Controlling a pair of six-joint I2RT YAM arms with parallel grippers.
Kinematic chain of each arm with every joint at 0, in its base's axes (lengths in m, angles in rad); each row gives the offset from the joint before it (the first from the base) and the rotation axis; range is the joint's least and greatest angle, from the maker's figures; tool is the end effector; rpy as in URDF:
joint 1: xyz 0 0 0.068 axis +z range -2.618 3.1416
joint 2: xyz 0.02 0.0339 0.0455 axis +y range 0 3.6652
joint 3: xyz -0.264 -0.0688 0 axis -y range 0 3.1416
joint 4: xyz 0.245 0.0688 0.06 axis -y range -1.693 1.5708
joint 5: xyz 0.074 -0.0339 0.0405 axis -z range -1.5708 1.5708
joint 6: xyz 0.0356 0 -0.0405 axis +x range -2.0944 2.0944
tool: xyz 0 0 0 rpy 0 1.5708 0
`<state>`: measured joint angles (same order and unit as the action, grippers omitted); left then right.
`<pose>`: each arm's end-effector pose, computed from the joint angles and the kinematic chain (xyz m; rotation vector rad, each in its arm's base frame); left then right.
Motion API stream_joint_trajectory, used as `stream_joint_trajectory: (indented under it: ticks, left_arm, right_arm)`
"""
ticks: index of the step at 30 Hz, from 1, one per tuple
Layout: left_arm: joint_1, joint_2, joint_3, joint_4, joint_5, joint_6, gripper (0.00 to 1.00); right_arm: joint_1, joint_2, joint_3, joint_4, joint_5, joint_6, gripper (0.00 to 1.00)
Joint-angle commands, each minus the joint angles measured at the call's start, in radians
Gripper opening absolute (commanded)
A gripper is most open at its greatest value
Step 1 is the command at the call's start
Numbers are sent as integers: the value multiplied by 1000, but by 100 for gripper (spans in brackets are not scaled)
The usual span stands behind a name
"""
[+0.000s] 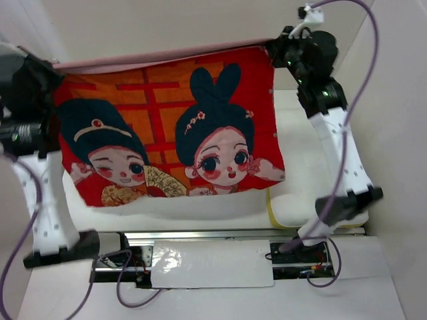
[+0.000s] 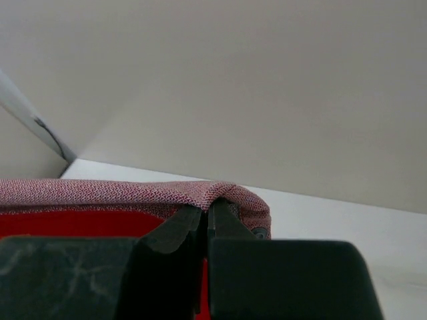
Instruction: Put the pillow into the pillowcase
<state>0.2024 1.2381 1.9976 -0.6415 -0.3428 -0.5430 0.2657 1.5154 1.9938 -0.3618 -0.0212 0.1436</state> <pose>0.1709 0.0473 0.5879 -0.7817 1.2328 -0.0289 0.2932 0.0806 0.5559 -0.1067 1.4598 0.3495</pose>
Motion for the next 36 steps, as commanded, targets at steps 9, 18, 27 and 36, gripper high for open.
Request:
stream_joint_trajectory:
  ticks: [9, 18, 27, 36]
  left_arm:
    - [88, 497, 476, 129, 238, 206, 0]
    - [100, 275, 277, 266, 186, 206, 0]
    - [100, -274, -661, 341, -18, -61, 0]
    - [109, -384, -1162, 11, -55, -443, 0]
  right_arm:
    - [-59, 512, 519, 225, 56, 54, 0]
    - [-43, 320, 338, 322, 107, 76, 0]
    - [23, 69, -526, 405, -170, 233, 0]
    - [208, -121, -1066, 394, -103, 335, 10]
